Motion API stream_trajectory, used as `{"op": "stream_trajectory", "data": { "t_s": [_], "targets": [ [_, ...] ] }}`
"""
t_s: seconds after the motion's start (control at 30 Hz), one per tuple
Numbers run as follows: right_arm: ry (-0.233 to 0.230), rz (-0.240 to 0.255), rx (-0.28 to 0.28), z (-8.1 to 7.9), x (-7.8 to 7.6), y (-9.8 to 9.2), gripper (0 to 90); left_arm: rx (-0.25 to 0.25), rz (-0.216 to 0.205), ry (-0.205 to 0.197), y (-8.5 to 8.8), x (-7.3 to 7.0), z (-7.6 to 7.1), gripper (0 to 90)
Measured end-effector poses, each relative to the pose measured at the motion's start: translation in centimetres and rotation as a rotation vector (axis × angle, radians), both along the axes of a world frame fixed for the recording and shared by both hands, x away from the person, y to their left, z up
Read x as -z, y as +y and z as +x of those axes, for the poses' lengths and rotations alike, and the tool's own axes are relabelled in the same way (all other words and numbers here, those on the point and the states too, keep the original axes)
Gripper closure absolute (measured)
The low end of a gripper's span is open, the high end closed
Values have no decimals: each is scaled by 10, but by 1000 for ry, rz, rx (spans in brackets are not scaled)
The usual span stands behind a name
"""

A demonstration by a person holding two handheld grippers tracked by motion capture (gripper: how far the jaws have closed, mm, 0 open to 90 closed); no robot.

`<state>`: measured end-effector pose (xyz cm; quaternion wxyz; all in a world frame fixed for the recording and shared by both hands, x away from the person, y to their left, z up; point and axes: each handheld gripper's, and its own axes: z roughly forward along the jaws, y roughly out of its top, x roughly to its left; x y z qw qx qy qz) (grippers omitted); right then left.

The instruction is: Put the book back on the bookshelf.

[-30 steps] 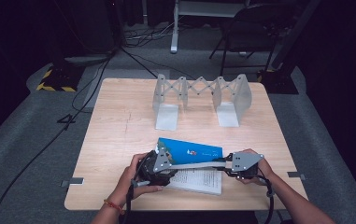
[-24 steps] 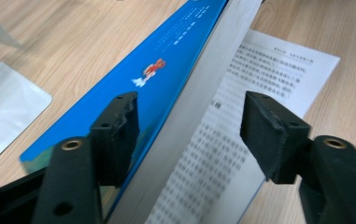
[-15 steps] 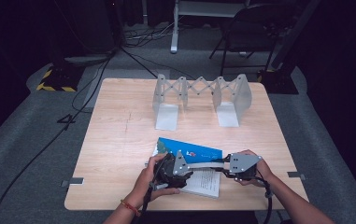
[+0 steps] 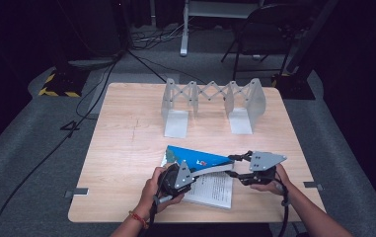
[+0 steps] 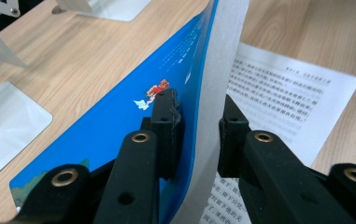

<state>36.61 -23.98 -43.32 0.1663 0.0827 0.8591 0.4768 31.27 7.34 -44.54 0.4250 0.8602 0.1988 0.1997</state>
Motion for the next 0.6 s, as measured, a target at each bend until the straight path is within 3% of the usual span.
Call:
{"op": "stream_trajectory", "data": {
  "t_s": [0.03,0.13,0.17,0.2,0.27,0.3,0.4,0.43,0.53,0.6],
  "targets": [
    [30,31,44,7,1,-13,431,-2,-17,1,3,-1,0,748],
    [85,35,123,21,9,-35,428,-3,-71,0,12,-3,2,751],
    [105,15,152,26,14,-39,423,-3,-71,0,12,-3,2,752],
    [128,-3,168,30,21,-43,427,-5,-100,-5,17,-4,3,754],
    [137,-23,171,33,26,-44,432,-4,-116,0,21,-6,4,755],
    [175,-62,183,38,40,-41,436,-3,-136,-5,26,-7,4,757],
    [189,-107,159,39,48,-33,440,-4,-163,-2,32,-8,6,758],
    [184,-142,152,39,53,-26,439,-2,-176,0,35,-8,7,759],
    [198,-173,76,39,63,-10,443,3,-207,9,41,-8,8,760],
    [231,-119,43,38,65,-5,447,9,-208,11,42,-8,9,759]
  ]
}}
